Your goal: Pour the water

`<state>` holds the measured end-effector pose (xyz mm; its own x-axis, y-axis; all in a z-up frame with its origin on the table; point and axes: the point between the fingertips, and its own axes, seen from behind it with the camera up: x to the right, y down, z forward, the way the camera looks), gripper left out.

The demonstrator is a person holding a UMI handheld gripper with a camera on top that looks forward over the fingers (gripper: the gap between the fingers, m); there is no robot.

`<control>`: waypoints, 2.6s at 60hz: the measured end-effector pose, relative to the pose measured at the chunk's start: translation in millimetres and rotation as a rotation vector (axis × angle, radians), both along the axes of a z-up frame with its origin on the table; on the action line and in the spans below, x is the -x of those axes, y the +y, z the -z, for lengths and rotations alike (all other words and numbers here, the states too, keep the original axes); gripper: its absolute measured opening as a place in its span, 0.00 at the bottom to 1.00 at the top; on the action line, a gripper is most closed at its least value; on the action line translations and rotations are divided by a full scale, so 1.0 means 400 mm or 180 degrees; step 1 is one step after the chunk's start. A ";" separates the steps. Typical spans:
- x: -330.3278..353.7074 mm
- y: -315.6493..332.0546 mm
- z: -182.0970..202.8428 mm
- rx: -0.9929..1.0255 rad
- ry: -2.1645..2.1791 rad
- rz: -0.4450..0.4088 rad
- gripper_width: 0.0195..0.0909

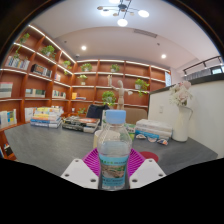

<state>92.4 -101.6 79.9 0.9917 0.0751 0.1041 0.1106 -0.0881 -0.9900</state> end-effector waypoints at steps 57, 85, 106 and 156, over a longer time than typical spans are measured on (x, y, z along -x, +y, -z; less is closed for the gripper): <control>-0.221 0.299 -0.145 -0.0174 -0.4943 -0.0124 0.14; -0.181 0.332 -0.179 -0.0507 -0.6497 -0.0124 0.15; -0.218 0.287 -0.192 -0.0049 -0.3087 -0.0227 0.15; -0.302 0.321 0.012 0.0570 0.0339 -0.0277 0.21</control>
<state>213.2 26.9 75.0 0.9854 0.1688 -0.0236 0.0211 -0.2584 -0.9658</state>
